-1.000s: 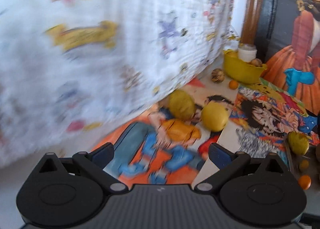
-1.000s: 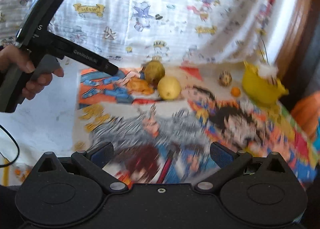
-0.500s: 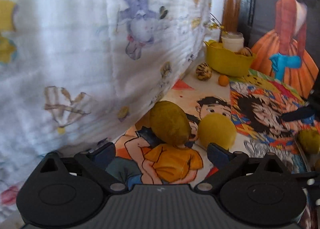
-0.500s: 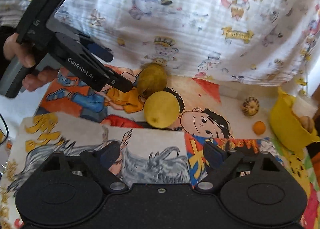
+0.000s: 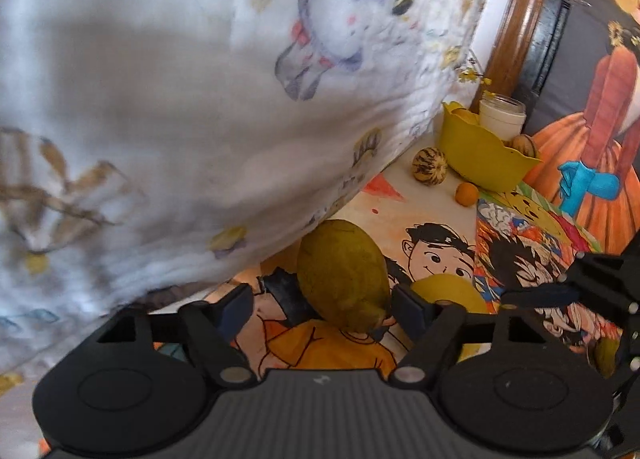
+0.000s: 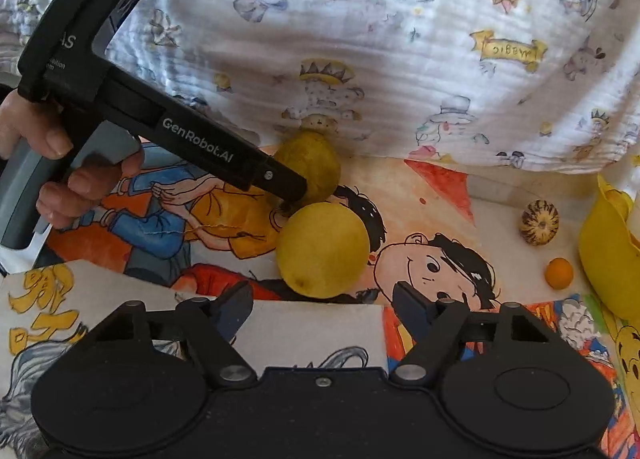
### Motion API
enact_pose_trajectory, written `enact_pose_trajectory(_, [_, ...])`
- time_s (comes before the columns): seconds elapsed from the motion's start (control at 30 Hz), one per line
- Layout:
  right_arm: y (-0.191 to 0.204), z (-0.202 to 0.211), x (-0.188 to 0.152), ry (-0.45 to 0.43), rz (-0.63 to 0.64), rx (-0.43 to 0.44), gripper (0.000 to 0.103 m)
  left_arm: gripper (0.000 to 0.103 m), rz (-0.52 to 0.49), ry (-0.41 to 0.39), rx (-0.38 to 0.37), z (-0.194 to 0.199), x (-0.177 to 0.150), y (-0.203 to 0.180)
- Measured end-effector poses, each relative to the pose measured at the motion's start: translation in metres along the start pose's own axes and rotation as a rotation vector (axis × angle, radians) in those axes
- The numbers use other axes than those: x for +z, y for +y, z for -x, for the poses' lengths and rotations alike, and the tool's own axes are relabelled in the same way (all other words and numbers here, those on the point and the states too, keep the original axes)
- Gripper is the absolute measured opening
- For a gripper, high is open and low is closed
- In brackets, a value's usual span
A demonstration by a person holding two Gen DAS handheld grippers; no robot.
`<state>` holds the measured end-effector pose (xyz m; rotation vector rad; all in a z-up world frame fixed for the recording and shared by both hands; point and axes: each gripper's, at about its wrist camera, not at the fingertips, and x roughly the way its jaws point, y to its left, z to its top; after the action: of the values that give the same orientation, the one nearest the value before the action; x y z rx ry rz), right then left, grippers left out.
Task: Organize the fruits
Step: 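Close the left tool on the large green-yellow pear while the right tool grasps the yellow lemon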
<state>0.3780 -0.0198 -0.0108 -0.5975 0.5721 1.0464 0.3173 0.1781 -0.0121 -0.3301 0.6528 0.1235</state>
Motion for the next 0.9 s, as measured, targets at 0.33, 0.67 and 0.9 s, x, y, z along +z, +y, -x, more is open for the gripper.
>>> enact_pose_trajectory(0.33, [-0.011,-0.021,0.003,-0.005,-0.075,0.027,0.074,0.075,0.177,0.023,-0.058,-0.016,0.009,0.012])
enact_pose_trajectory(0.67, [-0.017,-0.030,0.003,-0.019,-0.155,0.056,0.069,0.067,0.255,0.040,-0.072,-0.027,0.014,0.012])
enact_pose_trajectory(0.9, [-0.018,-0.031,0.003,-0.031,-0.174,0.068,0.058,0.066,0.301,0.037,-0.064,-0.029,0.015,0.014])
